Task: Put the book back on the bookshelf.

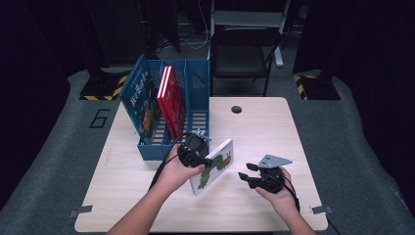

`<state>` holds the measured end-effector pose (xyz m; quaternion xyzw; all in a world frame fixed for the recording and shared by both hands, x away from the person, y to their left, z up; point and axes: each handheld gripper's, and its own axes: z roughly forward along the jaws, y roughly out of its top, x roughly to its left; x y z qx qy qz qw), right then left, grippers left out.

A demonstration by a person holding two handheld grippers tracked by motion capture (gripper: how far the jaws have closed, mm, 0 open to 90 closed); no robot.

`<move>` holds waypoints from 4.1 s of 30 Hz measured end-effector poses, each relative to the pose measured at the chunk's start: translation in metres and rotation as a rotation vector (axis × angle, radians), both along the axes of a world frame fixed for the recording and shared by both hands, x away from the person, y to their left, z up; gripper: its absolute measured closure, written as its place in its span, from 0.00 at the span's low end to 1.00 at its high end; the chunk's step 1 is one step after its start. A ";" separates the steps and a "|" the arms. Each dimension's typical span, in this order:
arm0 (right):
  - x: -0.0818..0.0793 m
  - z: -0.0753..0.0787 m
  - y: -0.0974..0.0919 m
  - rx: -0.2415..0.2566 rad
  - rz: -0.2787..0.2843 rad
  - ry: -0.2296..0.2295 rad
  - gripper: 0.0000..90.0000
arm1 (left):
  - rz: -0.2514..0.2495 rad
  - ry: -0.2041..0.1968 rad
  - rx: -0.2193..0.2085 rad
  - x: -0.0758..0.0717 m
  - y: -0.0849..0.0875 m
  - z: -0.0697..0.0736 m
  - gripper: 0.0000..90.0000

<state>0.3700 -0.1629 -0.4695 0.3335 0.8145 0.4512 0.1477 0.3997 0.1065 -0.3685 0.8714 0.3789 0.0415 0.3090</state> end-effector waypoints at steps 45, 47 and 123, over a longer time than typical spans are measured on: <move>-0.007 -0.007 -0.017 -0.020 -0.050 0.017 0.55 | 0.127 -0.032 -0.001 0.062 0.006 0.062 0.85; -0.007 -0.008 -0.017 -0.017 -0.060 0.022 0.55 | 0.135 -0.029 -0.001 0.065 0.007 0.063 0.85; -0.016 -0.007 -0.021 0.004 -0.075 0.014 0.55 | 0.503 -0.058 -0.004 0.136 0.041 0.065 0.85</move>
